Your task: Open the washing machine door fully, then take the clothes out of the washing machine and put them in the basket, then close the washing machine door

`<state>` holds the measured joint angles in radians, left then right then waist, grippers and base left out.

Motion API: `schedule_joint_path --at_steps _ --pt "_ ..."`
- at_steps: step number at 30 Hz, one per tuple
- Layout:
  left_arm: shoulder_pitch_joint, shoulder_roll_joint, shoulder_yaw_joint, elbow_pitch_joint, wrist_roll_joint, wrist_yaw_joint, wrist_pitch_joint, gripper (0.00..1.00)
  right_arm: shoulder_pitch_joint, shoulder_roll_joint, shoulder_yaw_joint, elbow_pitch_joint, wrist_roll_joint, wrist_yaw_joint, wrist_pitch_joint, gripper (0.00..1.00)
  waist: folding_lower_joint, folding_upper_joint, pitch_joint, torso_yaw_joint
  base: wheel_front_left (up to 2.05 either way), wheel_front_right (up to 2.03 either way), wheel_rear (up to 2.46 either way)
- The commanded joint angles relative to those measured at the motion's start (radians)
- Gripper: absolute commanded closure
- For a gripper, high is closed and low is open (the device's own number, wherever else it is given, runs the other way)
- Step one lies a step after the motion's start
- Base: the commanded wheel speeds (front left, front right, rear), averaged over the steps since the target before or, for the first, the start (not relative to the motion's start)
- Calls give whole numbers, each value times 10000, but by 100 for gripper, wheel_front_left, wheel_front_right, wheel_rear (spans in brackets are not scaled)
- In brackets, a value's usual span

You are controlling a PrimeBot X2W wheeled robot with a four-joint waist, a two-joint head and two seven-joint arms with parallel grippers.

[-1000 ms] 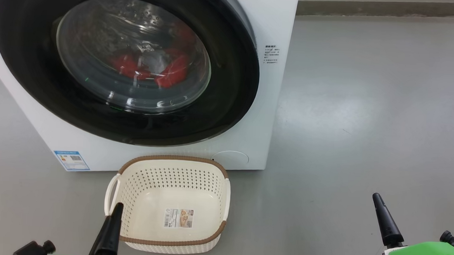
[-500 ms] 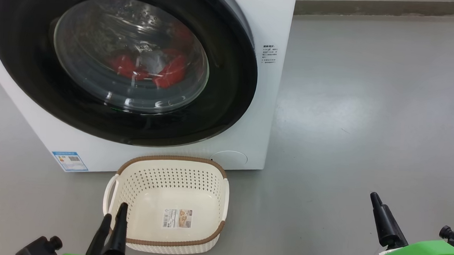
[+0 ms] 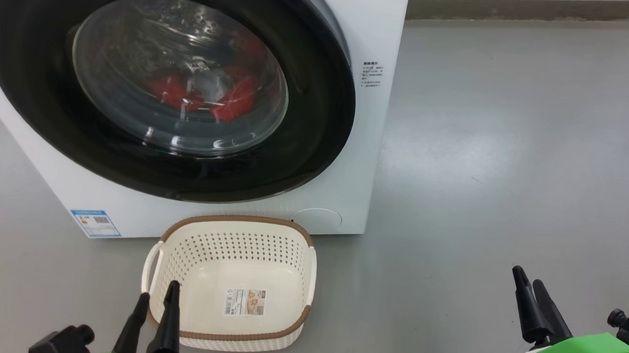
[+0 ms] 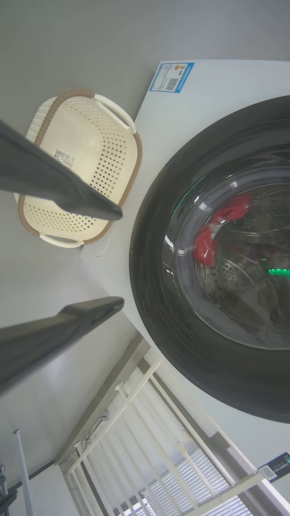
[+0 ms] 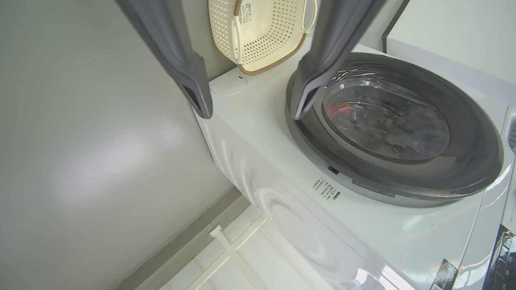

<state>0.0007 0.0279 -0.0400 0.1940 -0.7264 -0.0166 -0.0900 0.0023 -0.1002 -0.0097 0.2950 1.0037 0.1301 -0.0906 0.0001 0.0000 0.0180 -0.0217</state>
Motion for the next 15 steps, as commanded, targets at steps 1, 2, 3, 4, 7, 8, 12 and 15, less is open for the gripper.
schedule_joint_path --at_steps 1,2,3,4,7,8,12,15 --pt "-116 171 122 -354 411 108 -143 0 -26 -243 206 -293 -269 3 -153 0 -1 0 -3 -8 0 0 0" --pt "-111 173 116 -374 541 133 -173 0 -19 -256 221 -297 -353 3 -183 0 -1 0 -4 -12 0 0 0" --pt "-107 176 109 -396 671 158 -202 0 -13 -270 235 -302 -438 4 -212 0 -1 0 -2 -17 0 0 0" --pt "-104 178 102 -421 800 183 -232 0 -8 -282 245 -310 -519 4 -242 0 -1 0 0 -21 0 0 0" --pt "-92 188 85 -499 1185 263 -320 0 4 -321 279 -338 -757 4 -329 0 -1 0 10 -35 0 0 0" --pt "-86 190 78 -522 1313 288 -350 0 10 -312 269 -348 -805 4 -358 0 -1 0 10 -41 0 0 0" --pt "-43 202 54 -612 1811 380 -469 0 22 -327 283 -390 -1024 4 -476 0 -1 0 8 -74 0 0 0" --pt "11 209 38 -668 2178 437 -558 0 27 -366 325 -414 -1268 4 -564 0 -1 0 2 -100 0 0 0"
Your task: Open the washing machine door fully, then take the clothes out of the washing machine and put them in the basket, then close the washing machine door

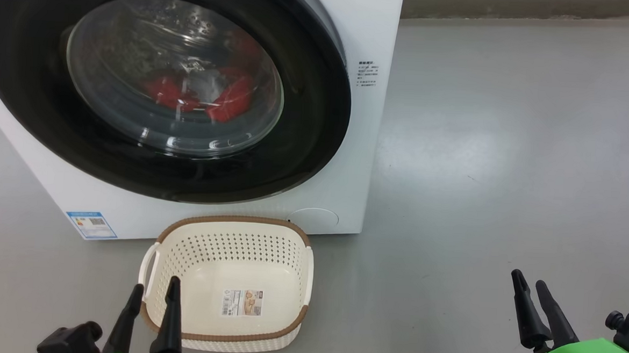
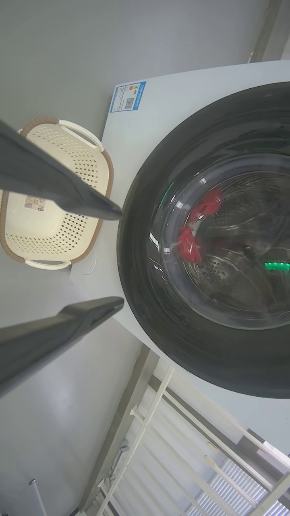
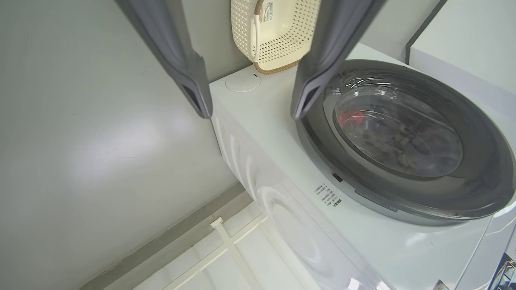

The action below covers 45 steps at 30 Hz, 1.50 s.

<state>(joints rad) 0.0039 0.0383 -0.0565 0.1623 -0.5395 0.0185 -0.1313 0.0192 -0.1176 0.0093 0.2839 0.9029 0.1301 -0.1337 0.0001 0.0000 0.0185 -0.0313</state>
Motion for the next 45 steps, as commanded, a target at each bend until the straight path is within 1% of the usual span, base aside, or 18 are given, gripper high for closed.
schedule_joint_path --at_steps 1,19,34,39,45 --pt "-3 109 201 -369 429 104 -176 0 -139 -202 149 -309 -348 4 -162 0 -1 0 -5 -13 0 0 0" --pt "198 134 161 -689 2484 348 -681 0 -48 -402 270 -429 -1812 5 -662 0 -1 0 4 -117 0 0 0" --pt "428 130 168 -918 4248 545 -1156 0 139 -534 124 -574 -3077 6 -1132 0 -1 0 53 -202 0 0 0" --pt "469 129 234 -901 4656 483 -1305 0 213 -514 7 -648 -3529 6 -1280 0 -1 0 74 -253 0 0 0" --pt "468 123 367 -740 4415 357 -1305 0 231 -450 -143 -671 -3542 6 -1280 0 -1 0 80 -301 0 0 0"
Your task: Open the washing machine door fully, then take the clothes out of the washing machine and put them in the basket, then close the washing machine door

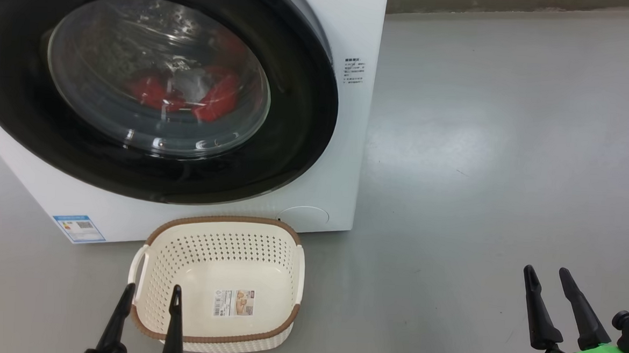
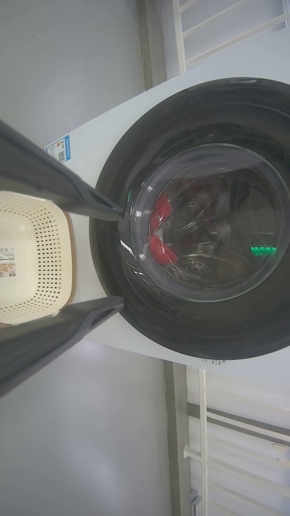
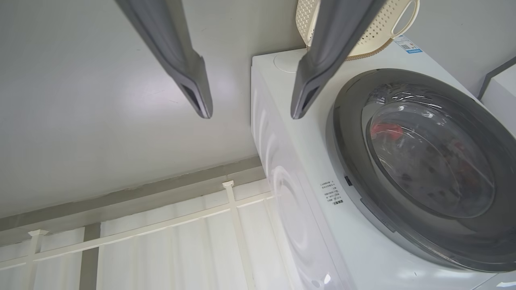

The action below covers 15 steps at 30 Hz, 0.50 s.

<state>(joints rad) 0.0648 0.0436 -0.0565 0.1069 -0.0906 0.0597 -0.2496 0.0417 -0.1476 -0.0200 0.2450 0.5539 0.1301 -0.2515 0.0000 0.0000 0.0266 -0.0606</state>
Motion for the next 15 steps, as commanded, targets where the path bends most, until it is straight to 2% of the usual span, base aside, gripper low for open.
schedule_joint_path --at_steps 1,13,14,15 --pt "-143 69 370 -163 -130 -66 -122 0 7 -138 129 -286 -58 6 -103 0 0 0 0 -11 0 0 0" --pt "-183 67 430 -54 -228 -170 -122 0 -31 -42 81 -345 6 6 -103 0 0 0 19 -60 0 0 0" --pt "-179 67 419 -57 -223 -168 -122 0 -43 -34 102 -352 52 6 -103 11 0 0 22 -62 0 0 0" --pt "-176 67 402 -61 -218 -165 -122 0 -57 -23 127 -359 115 6 -103 59 0 0 26 -60 0 0 0"
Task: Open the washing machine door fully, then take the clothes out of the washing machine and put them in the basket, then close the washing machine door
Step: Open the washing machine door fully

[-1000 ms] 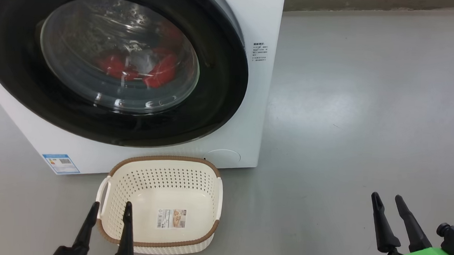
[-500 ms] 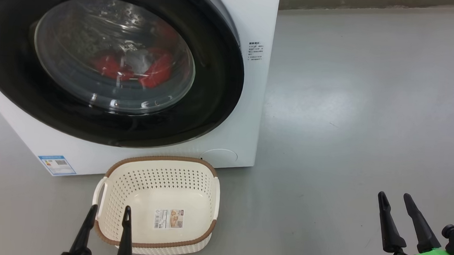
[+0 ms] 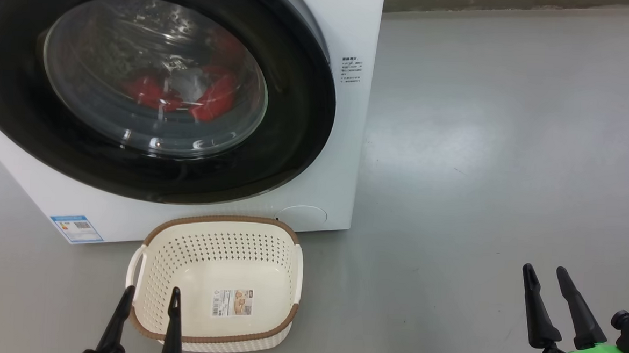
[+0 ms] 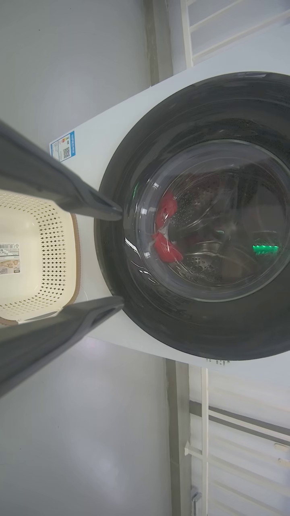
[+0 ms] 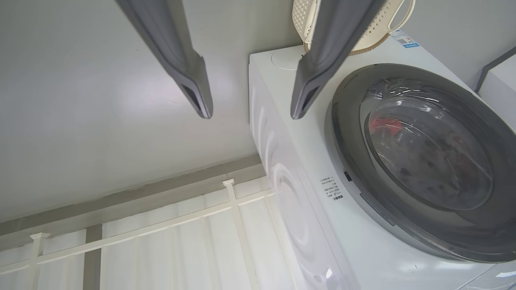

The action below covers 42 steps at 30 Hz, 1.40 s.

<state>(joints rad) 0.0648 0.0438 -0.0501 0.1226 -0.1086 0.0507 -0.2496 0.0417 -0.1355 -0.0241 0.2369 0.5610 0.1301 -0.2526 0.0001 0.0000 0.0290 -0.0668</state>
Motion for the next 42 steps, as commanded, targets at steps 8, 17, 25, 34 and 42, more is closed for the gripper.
schedule_joint_path --at_steps 8,17,25,34,42 --pt "-247 65 231 -208 -40 -76 -122 0 -679 -19 423 -384 882 6 -91 100 0 0 62 21 0 0 0" --pt "-572 65 -97 -263 -88 -46 -122 0 -2461 -166 940 -153 1969 6 -91 100 0 0 496 316 0 0 0" --pt "-1135 65 -513 -334 -191 60 -122 0 -4406 -577 1248 98 2740 6 -91 100 0 0 1244 781 0 0 0" --pt "-1906 64 -906 -431 -373 209 -122 0 -6410 -1148 1660 425 3289 6 -91 100 0 0 2185 1167 0 0 0" --pt "-2482 64 -1190 -464 -505 300 -122 0 -8097 -1789 2650 1054 4278 6 -92 100 0 0 2942 1595 0 0 0"
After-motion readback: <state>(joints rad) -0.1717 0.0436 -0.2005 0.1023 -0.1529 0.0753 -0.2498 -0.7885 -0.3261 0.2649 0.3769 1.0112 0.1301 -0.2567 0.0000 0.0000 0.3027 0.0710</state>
